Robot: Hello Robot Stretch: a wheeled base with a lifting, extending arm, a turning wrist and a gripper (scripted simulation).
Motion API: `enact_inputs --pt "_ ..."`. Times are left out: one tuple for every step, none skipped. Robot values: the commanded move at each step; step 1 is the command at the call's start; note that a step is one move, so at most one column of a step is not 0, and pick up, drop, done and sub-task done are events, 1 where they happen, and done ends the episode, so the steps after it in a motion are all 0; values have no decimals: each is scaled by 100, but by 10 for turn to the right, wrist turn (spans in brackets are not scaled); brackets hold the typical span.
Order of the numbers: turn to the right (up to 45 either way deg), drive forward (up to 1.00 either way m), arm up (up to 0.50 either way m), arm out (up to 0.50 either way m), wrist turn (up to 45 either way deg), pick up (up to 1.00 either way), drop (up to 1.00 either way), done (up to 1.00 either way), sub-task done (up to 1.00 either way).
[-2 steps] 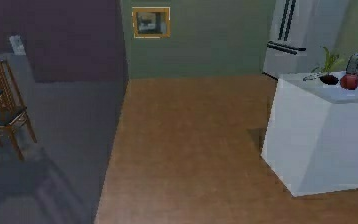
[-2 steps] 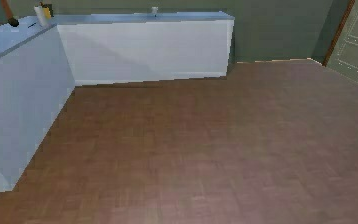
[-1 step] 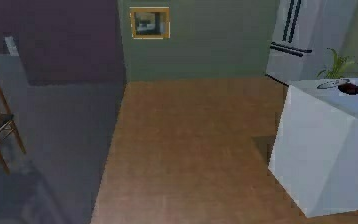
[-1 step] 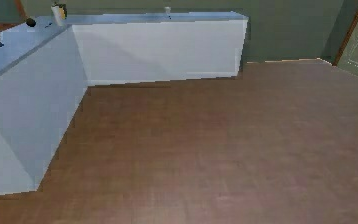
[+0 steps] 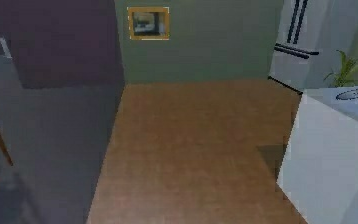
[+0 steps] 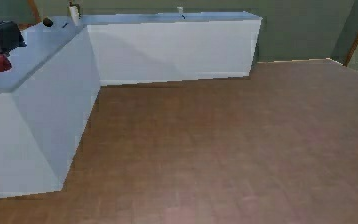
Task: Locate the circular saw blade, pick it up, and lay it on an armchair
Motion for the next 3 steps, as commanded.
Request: enact_inputs --pt "240 0 0 0 0 0 0 0 0" --pt "0 85 0 0 0 0 0 0 0" --pt "-450 0 0 0 0 0 0 0 0"
